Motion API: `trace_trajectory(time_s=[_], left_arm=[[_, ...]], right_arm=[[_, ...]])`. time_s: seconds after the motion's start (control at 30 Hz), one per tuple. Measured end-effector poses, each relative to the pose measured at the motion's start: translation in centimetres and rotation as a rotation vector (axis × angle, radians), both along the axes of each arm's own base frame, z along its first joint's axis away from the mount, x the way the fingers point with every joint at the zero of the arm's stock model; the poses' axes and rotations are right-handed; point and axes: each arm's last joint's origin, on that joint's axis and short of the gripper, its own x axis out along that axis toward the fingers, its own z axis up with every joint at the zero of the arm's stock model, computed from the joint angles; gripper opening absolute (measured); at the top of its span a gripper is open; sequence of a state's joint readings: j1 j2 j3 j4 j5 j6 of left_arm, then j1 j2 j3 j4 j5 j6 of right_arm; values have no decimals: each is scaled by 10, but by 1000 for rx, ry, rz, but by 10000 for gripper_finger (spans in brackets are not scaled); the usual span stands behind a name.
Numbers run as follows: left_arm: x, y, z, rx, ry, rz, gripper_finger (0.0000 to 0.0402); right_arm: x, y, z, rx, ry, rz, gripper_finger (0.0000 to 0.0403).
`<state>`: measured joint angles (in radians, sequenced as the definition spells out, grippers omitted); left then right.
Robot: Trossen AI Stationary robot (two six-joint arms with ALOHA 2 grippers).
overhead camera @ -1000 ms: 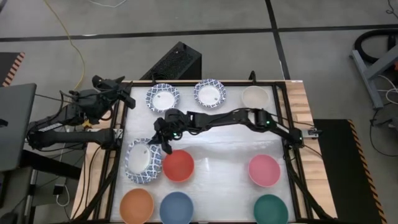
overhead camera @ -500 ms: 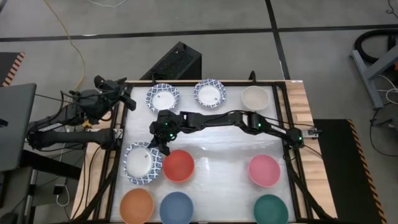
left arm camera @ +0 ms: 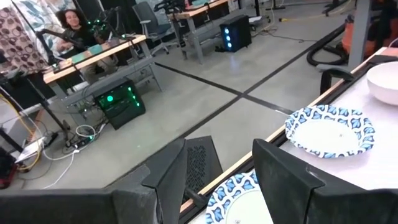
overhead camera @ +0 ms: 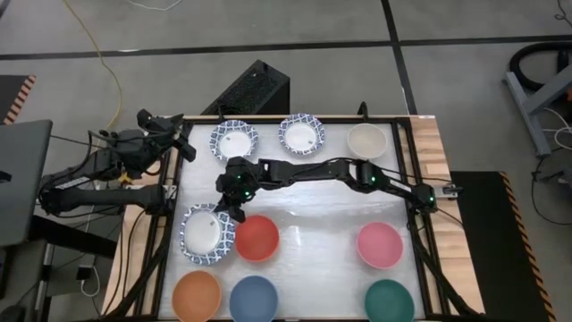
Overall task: Nest bowls inside each other
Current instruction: Stack the blue patterned bowl into the blue patterned bowl
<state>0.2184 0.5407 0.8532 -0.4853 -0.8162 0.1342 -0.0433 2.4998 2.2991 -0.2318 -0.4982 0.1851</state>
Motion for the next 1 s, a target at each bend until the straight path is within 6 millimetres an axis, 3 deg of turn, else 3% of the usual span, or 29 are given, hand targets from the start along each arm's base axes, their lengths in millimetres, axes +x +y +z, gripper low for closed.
trace_trajectory(time_s=[0.43, 1.0], left_arm=[[0, 0, -3, -35, -10, 0, 174], [1, -1, -4, -57, -17, -24, 174]], right_arm=[[-4, 1, -6, -45, 61, 26, 11], [3, -12, 3, -74, -104, 9, 9]])
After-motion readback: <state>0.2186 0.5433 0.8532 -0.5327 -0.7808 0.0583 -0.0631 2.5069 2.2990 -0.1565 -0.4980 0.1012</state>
